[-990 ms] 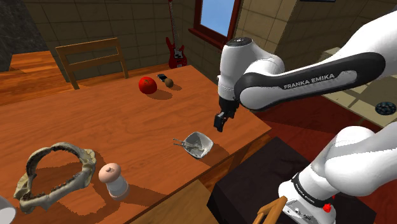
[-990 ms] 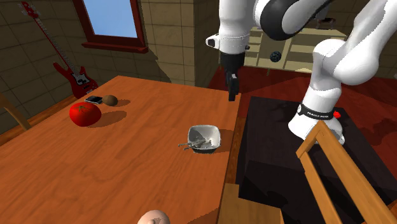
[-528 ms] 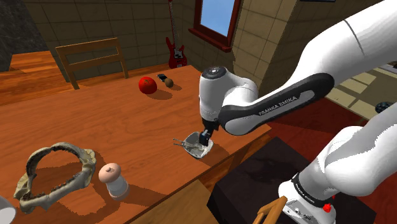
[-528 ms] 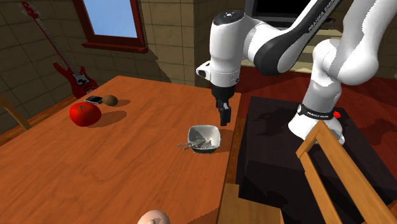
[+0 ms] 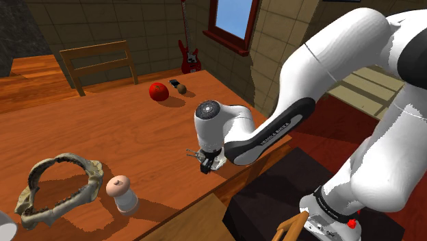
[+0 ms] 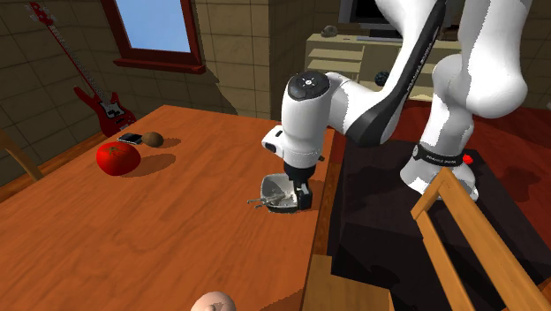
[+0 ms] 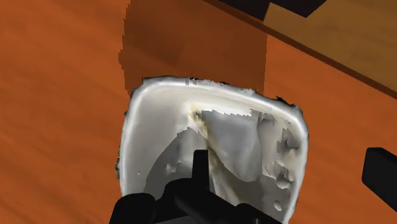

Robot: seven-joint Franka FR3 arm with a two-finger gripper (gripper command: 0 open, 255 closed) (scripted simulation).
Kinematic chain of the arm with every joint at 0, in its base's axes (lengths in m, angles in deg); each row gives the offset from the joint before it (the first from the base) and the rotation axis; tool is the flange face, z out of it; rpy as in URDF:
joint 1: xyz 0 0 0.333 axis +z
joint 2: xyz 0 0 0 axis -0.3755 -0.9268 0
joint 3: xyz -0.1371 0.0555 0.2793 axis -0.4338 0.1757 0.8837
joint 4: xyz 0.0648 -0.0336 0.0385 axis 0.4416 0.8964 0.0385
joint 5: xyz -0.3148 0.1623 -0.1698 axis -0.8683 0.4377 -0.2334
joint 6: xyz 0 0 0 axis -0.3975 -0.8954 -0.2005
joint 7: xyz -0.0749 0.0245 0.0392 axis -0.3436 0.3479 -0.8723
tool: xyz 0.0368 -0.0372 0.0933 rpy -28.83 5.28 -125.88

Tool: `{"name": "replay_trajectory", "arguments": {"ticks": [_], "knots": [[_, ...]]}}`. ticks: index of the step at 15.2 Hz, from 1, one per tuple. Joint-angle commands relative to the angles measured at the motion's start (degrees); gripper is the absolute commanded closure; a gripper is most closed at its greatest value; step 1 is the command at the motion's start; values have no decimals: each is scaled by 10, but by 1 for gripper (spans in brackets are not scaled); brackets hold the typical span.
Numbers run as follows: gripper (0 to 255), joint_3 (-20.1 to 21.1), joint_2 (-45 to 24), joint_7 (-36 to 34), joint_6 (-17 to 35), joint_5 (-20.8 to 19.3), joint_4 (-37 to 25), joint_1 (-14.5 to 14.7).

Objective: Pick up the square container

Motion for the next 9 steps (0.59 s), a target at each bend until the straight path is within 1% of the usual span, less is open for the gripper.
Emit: {"name": "replay_trajectory", "arguments": {"ticks": [1,6,8,9], "knots": [[0,-8,-28,-21,11,-28,-10,7],[0,-26,-69,-54,37,-69,-16,18],[0,-29,-73,-58,40,-73,-17,20],[255,-28,-72,-57,39,-72,-17,19]]}}
